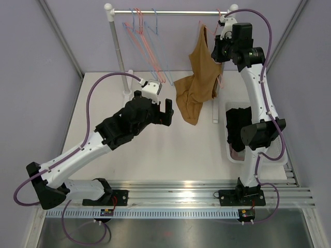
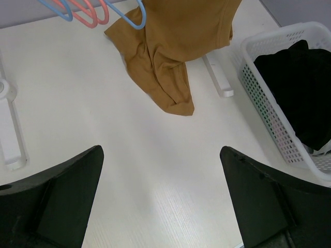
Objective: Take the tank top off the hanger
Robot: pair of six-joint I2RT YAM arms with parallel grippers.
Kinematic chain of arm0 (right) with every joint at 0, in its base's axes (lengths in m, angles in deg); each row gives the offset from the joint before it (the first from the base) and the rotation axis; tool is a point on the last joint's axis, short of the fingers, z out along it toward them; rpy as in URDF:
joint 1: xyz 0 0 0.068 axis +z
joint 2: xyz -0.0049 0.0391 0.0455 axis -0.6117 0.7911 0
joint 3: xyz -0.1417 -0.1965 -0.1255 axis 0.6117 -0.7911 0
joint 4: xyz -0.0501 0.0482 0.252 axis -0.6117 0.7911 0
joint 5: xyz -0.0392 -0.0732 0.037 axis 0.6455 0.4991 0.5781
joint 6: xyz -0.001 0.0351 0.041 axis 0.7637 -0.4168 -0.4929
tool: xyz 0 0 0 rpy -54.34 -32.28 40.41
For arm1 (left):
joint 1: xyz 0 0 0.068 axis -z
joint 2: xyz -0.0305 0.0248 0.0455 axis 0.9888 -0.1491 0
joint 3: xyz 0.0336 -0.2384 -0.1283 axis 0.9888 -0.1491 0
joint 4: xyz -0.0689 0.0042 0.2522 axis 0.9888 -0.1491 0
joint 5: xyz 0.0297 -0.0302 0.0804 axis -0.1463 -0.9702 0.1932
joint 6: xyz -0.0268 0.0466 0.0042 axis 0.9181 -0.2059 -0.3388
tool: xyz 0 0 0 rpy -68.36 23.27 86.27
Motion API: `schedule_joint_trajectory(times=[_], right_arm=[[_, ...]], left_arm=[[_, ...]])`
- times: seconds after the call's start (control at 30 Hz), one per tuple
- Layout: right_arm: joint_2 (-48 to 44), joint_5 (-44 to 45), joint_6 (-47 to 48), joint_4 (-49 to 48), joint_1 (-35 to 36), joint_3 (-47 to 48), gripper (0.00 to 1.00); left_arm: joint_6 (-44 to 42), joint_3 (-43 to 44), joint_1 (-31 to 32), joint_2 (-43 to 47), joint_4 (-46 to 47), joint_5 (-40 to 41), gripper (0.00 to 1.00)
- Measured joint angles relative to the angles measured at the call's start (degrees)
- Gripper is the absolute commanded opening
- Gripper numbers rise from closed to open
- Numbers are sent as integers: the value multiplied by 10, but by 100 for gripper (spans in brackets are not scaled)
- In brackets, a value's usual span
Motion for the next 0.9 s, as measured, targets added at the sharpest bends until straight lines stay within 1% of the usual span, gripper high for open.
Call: schedule_joint_trajectory(times=[0.03,0.1,0.37,0.57,0.9], right_arm=[[0,4,0,0,3,1,14],[0,10,1,0,8,1,0],[0,36,-1,7,28,7,0],[-5,38,-20,20,32,24,0],[-67,34,-42,32,38,17,0]], left_arm=[[-1,-3,0,0,0,0,99],[-1,-7,0,0,-3,0,99],[-5,-14,0,0,-9,1,99],[-5,-24,0,7,-12,3,99],[-2,-51,0,49,-18,9,99]])
